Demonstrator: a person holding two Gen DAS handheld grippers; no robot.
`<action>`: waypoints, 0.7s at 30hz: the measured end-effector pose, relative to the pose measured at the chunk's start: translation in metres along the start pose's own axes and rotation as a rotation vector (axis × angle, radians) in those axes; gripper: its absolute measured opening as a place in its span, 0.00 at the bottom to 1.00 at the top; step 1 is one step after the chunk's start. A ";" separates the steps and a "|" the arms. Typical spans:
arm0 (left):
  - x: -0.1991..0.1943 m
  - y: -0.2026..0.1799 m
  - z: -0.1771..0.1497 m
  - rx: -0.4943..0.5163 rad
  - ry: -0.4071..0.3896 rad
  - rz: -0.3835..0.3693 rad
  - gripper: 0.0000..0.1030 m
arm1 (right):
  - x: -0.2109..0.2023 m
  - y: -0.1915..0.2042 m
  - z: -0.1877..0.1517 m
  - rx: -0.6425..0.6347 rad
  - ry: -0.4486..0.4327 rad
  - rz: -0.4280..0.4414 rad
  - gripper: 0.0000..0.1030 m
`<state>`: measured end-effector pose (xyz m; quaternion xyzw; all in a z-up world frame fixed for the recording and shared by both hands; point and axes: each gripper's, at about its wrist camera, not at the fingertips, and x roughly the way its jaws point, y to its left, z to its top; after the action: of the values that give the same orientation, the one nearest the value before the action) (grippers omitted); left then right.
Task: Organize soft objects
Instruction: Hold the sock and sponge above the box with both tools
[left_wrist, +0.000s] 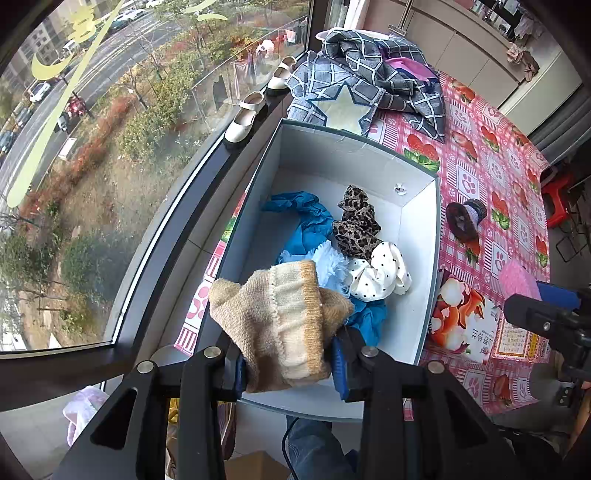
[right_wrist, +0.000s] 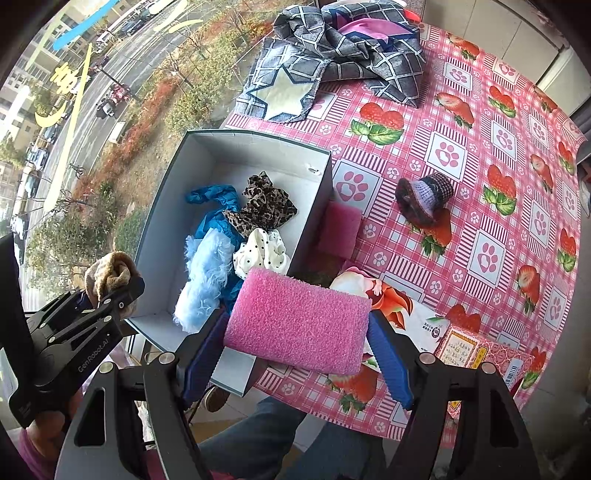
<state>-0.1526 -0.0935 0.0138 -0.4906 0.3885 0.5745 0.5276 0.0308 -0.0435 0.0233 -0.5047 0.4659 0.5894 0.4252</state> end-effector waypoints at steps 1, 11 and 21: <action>0.000 0.000 0.001 0.000 0.000 0.000 0.37 | 0.000 0.000 0.001 0.000 0.001 0.000 0.74; 0.004 -0.003 0.001 0.001 0.011 -0.002 0.37 | 0.004 -0.002 0.001 0.001 0.014 0.002 0.74; 0.007 -0.006 0.003 0.008 0.029 -0.004 0.37 | 0.007 -0.002 0.000 -0.005 0.028 0.003 0.74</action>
<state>-0.1463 -0.0886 0.0081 -0.4975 0.3972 0.5647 0.5251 0.0314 -0.0425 0.0165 -0.5134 0.4712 0.5839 0.4166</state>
